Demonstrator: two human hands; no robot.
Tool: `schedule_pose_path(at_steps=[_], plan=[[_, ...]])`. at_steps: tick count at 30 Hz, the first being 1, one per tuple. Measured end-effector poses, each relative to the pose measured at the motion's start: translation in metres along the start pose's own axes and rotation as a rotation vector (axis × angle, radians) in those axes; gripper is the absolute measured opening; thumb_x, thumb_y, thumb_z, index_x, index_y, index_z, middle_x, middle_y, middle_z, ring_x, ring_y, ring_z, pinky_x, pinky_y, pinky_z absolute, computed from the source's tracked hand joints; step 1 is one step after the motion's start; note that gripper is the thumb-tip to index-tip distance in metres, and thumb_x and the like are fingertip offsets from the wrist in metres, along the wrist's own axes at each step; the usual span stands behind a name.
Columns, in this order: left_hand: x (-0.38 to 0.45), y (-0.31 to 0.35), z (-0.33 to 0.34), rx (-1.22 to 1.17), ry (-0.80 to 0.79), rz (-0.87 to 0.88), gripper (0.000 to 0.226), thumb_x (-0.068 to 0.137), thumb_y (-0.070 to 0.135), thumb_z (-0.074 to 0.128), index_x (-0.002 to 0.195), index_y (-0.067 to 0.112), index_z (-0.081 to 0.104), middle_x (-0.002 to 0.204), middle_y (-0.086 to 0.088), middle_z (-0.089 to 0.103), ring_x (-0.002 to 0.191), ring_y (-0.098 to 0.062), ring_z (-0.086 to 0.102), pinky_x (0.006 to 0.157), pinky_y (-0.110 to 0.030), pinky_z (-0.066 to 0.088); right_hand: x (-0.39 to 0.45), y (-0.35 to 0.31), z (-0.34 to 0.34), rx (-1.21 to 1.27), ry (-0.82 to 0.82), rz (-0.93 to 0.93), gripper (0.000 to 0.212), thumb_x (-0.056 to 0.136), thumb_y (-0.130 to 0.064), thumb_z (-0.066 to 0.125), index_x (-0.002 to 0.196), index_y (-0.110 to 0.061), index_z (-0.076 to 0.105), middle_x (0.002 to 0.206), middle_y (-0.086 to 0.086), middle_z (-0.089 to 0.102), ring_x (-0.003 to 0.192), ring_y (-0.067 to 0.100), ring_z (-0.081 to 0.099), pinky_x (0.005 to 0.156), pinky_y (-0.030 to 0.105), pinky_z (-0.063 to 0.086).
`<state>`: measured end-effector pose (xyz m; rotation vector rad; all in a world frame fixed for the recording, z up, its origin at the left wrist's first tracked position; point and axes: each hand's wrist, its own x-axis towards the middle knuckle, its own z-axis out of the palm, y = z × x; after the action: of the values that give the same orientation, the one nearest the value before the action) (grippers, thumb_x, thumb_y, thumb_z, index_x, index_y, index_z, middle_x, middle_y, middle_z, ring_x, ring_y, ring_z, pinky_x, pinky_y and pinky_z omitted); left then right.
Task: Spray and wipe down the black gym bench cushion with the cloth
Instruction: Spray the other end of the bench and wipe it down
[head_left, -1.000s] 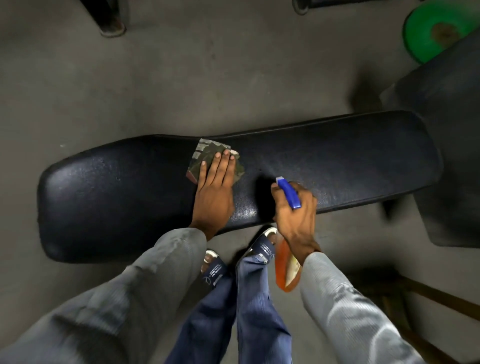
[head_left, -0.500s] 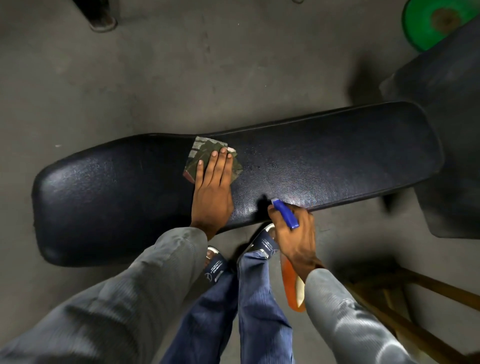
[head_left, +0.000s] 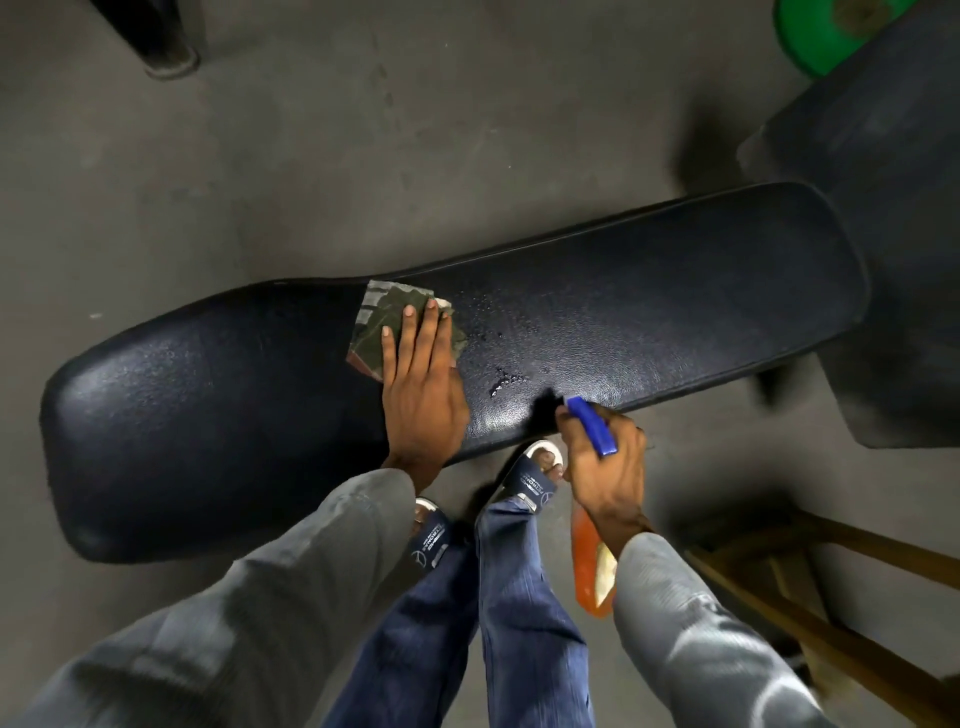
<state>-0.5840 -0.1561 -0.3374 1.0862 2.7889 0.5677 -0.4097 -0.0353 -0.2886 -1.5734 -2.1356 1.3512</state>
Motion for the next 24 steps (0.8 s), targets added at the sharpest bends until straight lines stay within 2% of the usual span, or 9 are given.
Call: schedule_pose_path(at_steps=[4,7,9,11,14,17,20,22,24], plan=[[0.000,0.030,0.005,-0.038,0.019,0.060,0.055,0.108,0.020,0.035,0.161,0.004,0.039,0.174,-0.012,0.027,0.164,-0.027,0.018,0.134,-0.054,0.011,0.006,0.004,-0.007,0.021,0.015,0.087,0.039,0.084,-0.059,0.062,0.059,-0.029,0.059,0.059,-0.001,0.057,0.068,0.039,0.065,0.077,0.050,0.058],[0.000,0.046,0.014,0.013,-0.012,0.034,0.059,0.108,0.025,0.033,0.162,0.003,0.035,0.175,-0.014,0.025,0.164,-0.027,0.019,0.134,-0.052,0.011,0.020,-0.008,-0.015,0.004,0.016,-0.057,0.037,0.089,-0.044,0.065,0.058,-0.030,0.051,0.059,-0.009,0.050,0.065,0.035,0.059,0.071,0.046,0.053],[0.001,0.049,0.017,0.042,-0.028,-0.025,0.061,0.107,0.028,0.030,0.162,0.002,0.035,0.173,-0.016,0.028,0.163,-0.028,0.021,0.134,-0.053,0.013,0.031,-0.019,-0.017,-0.022,0.008,-0.091,0.042,0.090,-0.044,0.064,0.056,-0.028,0.046,0.057,-0.009,0.046,0.064,0.037,0.054,0.069,0.047,0.050],[0.003,0.049,0.020,0.065,-0.031,-0.039,0.061,0.106,0.027,0.031,0.161,0.001,0.036,0.172,-0.016,0.031,0.163,-0.029,0.024,0.134,-0.053,0.014,0.042,-0.024,-0.019,-0.009,0.041,-0.066,0.048,0.087,-0.046,0.065,0.051,-0.023,0.044,0.053,-0.007,0.043,0.062,0.030,0.047,0.069,0.049,0.050],[0.005,0.050,0.021,0.066,-0.021,-0.058,0.060,0.105,0.026,0.034,0.160,0.002,0.038,0.172,-0.015,0.032,0.163,-0.027,0.024,0.135,-0.050,0.011,0.058,-0.019,-0.032,0.071,0.137,0.029,0.046,0.085,-0.050,0.065,0.061,-0.012,0.062,0.062,0.005,0.060,0.069,0.034,0.061,0.075,0.055,0.057],[0.005,0.060,0.023,0.059,-0.010,-0.055,0.061,0.106,0.029,0.034,0.161,0.003,0.037,0.173,-0.015,0.029,0.164,-0.028,0.021,0.135,-0.050,0.009,0.065,-0.012,-0.050,0.106,0.185,0.024,0.046,0.086,-0.051,0.064,0.077,-0.007,0.072,0.070,0.005,0.068,0.074,0.035,0.067,0.077,0.054,0.059],[0.007,0.077,0.028,0.021,-0.023,0.052,0.060,0.107,0.028,0.033,0.162,0.002,0.036,0.174,-0.015,0.027,0.164,-0.029,0.019,0.134,-0.053,0.013,0.056,0.000,-0.059,0.086,0.181,0.062,0.044,0.090,-0.046,0.070,0.067,-0.010,0.061,0.064,0.002,0.056,0.076,0.034,0.057,0.079,0.049,0.054],[0.007,0.091,0.034,0.005,-0.003,0.082,0.058,0.107,0.025,0.035,0.161,0.001,0.038,0.173,-0.015,0.030,0.163,-0.029,0.022,0.134,-0.054,0.016,0.047,0.009,-0.060,0.067,0.146,0.061,0.046,0.086,-0.051,0.066,0.058,-0.018,0.051,0.062,0.001,0.052,0.078,0.036,0.057,0.078,0.046,0.051],[0.006,0.102,0.041,-0.024,0.005,0.063,0.058,0.106,0.024,0.036,0.159,0.000,0.040,0.172,-0.016,0.033,0.162,-0.030,0.024,0.133,-0.055,0.017,0.038,0.026,-0.059,0.013,0.094,-0.019,0.043,0.088,-0.047,0.064,0.057,-0.024,0.045,0.061,-0.002,0.050,0.068,0.031,0.054,0.071,0.043,0.049]])
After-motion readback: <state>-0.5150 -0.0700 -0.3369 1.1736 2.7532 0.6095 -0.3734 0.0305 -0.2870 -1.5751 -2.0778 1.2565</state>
